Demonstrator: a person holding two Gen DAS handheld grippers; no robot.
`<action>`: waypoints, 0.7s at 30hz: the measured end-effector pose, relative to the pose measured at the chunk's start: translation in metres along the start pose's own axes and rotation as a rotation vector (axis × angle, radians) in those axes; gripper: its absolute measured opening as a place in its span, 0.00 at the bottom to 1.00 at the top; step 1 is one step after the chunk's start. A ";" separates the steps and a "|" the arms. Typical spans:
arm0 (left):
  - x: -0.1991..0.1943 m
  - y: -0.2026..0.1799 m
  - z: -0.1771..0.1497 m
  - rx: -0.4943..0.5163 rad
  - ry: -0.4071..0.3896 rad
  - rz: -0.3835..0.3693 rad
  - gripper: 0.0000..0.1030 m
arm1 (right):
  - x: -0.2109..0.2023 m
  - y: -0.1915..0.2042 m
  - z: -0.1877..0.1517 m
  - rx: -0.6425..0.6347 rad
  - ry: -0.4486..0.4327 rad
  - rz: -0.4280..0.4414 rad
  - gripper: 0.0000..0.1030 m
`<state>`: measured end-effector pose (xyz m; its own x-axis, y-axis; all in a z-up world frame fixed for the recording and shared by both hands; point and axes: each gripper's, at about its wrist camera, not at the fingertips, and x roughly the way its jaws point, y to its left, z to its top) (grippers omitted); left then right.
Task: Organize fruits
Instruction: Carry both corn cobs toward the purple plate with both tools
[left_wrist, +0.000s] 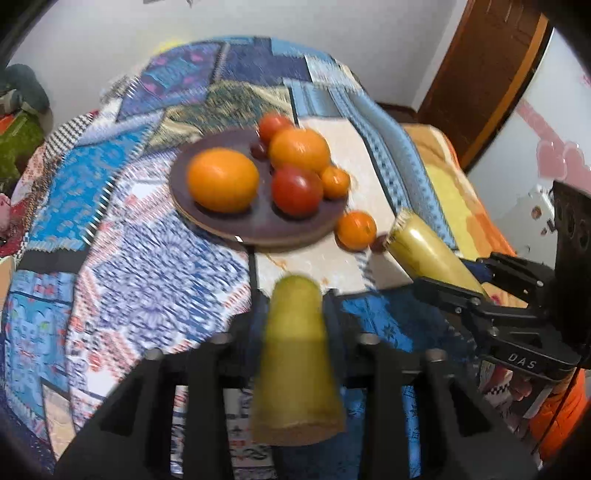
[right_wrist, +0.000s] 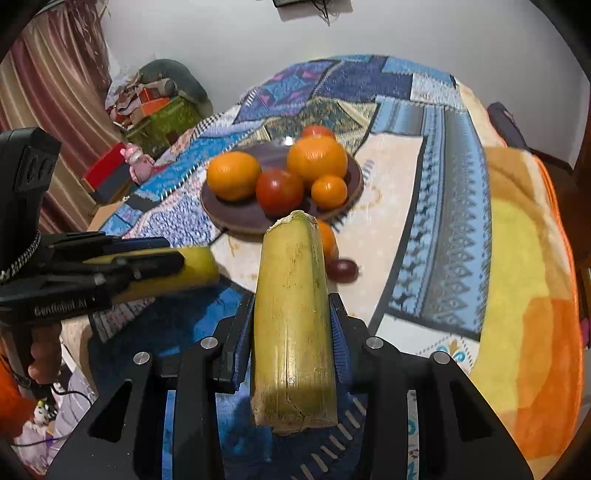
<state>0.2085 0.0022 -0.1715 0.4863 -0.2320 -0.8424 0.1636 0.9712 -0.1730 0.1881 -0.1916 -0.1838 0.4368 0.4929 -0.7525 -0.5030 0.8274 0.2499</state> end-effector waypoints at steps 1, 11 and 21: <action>-0.007 0.004 0.004 -0.014 -0.005 -0.003 0.00 | -0.001 0.001 0.001 0.000 -0.006 0.000 0.34; -0.008 0.000 -0.001 0.050 0.055 -0.020 0.18 | 0.000 0.002 0.000 0.009 0.004 0.013 0.34; 0.038 0.002 -0.028 0.029 0.161 -0.036 0.38 | -0.007 -0.005 -0.003 0.037 0.000 0.007 0.34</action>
<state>0.2034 -0.0027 -0.2182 0.3365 -0.2530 -0.9071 0.2042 0.9599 -0.1920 0.1855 -0.1997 -0.1820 0.4331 0.4991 -0.7506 -0.4785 0.8330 0.2778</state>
